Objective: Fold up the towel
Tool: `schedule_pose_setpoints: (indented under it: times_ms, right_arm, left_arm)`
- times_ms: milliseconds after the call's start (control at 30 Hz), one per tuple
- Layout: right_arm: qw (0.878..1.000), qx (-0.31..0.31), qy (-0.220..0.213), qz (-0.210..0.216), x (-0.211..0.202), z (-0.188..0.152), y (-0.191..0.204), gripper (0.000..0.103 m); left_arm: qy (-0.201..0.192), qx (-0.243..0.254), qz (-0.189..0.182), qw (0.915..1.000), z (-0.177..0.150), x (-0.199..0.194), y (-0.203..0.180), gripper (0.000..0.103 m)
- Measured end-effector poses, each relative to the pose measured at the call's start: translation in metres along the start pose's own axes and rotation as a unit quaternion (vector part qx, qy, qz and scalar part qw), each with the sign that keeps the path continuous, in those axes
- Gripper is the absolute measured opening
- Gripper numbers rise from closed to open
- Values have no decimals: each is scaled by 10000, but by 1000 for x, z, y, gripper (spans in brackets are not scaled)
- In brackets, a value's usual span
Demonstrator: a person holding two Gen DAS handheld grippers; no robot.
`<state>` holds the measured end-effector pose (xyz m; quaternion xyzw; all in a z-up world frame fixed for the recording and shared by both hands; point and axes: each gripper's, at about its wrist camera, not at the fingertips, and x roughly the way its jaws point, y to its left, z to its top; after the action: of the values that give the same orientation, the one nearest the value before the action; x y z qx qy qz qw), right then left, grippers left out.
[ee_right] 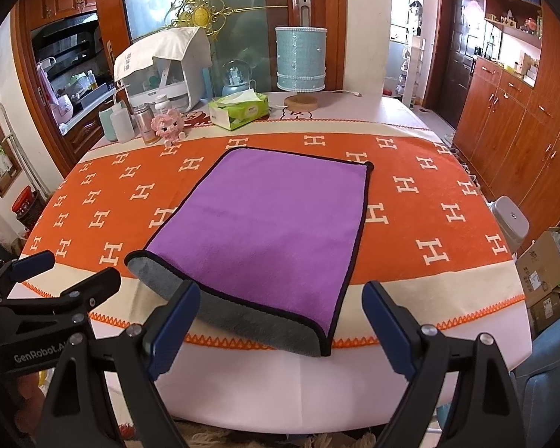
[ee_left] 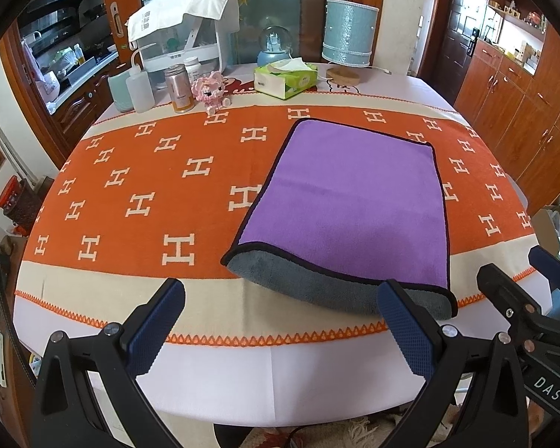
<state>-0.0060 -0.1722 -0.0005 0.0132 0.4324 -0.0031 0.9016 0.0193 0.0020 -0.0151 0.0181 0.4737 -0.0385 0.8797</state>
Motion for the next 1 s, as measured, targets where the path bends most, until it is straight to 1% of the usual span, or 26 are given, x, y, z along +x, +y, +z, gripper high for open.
schedule_pose_setpoints:
  times_ms: [467,567,700,867,1000]
  right_arm:
    - [9998,-8,-82,-157,1,9,-3,89]
    - [9997,-29,-105,-197,2,11,-3,89]
    - [9996,-18,-143,-246,5,12,-7,89]
    - [9994,15,-110,-337,11,12,-12,89]
    - [9995,46,-75,-317,18,12,-19,89]
  left_arm:
    - [-120,177,-25,9998,6,2,-3,102]
    - [-238,288,-47,9993,10,3,-3,102]
    - [-487,530,21,9974,18,3,-3,102]
    - [-685,577,-193,9958,35,4,7,102]
    - [-854,686,-407,9932,46,8,13,102]
